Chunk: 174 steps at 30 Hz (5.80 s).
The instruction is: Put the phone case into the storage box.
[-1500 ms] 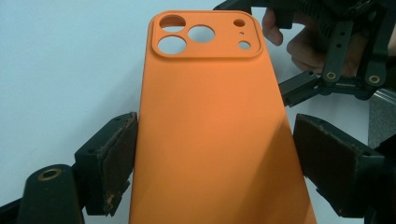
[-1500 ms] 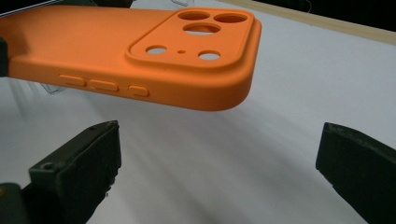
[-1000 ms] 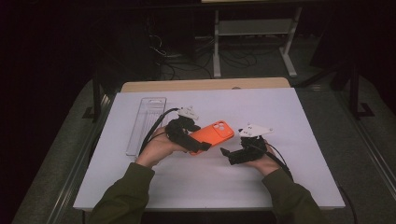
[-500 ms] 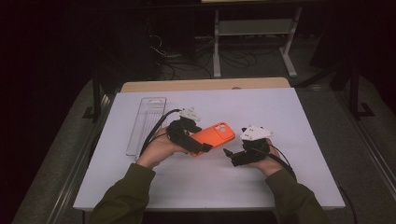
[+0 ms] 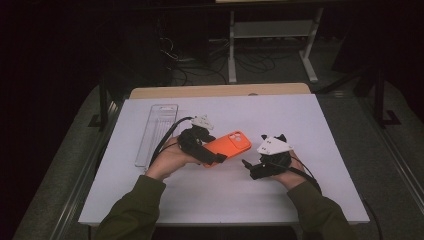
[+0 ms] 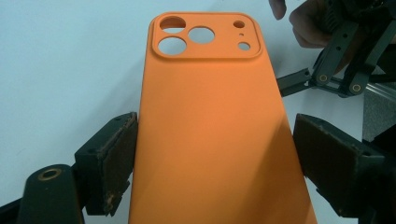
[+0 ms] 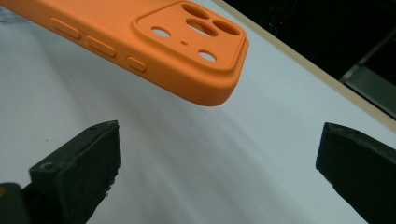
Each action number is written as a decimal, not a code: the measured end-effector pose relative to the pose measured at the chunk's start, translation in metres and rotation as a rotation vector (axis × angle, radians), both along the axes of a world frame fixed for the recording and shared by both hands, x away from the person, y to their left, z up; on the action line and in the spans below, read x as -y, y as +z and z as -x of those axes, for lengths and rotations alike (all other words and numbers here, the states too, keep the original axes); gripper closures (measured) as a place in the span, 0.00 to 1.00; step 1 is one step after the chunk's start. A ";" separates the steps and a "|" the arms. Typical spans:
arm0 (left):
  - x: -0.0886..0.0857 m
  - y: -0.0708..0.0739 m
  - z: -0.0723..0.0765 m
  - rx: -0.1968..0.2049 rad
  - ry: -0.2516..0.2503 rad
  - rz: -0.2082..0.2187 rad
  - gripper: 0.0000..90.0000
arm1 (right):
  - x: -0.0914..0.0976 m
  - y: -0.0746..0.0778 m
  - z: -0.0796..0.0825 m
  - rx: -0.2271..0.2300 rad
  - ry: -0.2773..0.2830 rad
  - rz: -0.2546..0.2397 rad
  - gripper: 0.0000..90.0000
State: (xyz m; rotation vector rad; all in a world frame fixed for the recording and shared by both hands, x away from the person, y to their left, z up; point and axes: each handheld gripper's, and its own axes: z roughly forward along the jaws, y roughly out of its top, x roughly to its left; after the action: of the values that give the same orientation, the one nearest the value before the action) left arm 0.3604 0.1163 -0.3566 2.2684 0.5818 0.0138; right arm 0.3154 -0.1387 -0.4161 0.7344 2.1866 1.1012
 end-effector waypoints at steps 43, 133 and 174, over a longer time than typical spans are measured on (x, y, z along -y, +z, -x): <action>0.003 -0.002 0.003 0.004 -0.009 -0.006 0.18 | -0.023 -0.001 0.020 0.347 0.050 0.353 0.00; 0.009 -0.006 0.005 -0.001 -0.039 -0.047 0.18 | -0.068 -0.014 0.051 0.803 0.176 0.697 0.00; 0.014 -0.008 0.009 -0.002 -0.052 -0.046 0.18 | -0.077 -0.023 0.056 0.800 0.187 0.745 0.43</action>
State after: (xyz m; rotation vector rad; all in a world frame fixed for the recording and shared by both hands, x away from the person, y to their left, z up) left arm 0.3518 0.1027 -0.3642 2.3279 0.5281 -0.0013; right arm 0.2589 -0.0612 -0.4388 -0.2245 1.7422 0.4399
